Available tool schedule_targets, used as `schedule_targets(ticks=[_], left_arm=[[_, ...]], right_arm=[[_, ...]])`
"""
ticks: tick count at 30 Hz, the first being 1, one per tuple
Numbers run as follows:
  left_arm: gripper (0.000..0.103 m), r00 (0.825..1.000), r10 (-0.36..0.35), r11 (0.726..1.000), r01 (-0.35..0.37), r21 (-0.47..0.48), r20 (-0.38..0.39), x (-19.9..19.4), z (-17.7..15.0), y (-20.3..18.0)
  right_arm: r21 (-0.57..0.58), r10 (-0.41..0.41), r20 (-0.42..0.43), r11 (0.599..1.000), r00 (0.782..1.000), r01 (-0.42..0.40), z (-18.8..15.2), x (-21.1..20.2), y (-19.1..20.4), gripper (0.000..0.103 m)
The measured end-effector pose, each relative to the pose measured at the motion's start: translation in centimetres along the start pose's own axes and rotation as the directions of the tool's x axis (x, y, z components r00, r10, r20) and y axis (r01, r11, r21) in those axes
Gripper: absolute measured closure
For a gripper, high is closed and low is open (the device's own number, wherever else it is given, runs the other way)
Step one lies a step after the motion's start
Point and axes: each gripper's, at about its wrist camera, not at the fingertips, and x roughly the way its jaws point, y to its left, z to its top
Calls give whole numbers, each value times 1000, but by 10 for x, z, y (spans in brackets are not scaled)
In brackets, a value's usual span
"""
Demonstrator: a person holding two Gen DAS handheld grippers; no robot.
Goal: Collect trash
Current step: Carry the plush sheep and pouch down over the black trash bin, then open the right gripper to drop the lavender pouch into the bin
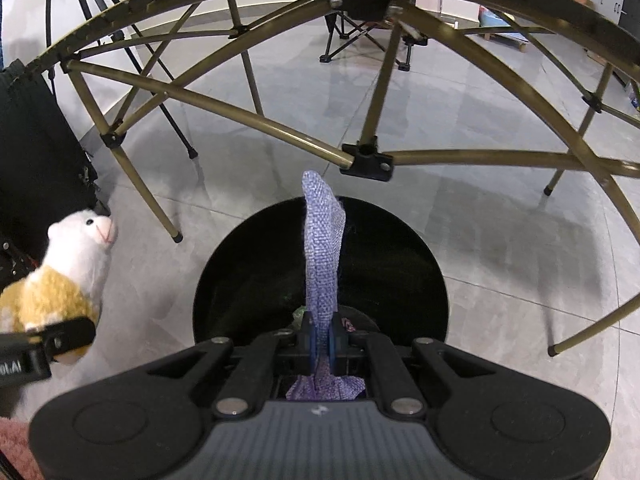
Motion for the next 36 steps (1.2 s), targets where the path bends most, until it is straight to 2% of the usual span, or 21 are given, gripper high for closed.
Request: schedule_targets(ticks=[9,26,28,31,32,34,35,36], left_arm=[[11,1000,15,1000,-15,-12,-15,7,3,2],[11,1000,13,1000,-14,-27,-17,8,6,7],[11,1000,13,1000,-13,-24,-14,7,6,6],[11,1000,13,1000,-13,-25,-9,6,5,8],[11,1000,14,1000,-14,-26,-9,6,5,8],[11,1000,13,1000,-14,-25,-9,6,5,8],[11,1000,13,1000,-13,-25,-8,6,5,8],[11,1000,12,1000,-12,-24,-7,6,5,8]], right_arm=[[17,13,-34,1000,999,-13,22,28,6,97],[5,0,-100,1000,995,0,17,52,12,97],[3,-1,-99,1000,995,1,17,52,12,96],[-2,-23,-98,1000,995,23,15,52,10,89],[1,-27,-97,1000,995,27,15,53,10,85],[15,-29,-96,999,995,30,15,53,7,53],[19,-33,-95,999,995,35,15,53,6,21],[24,-40,-89,999,995,43,15,52,5,6]])
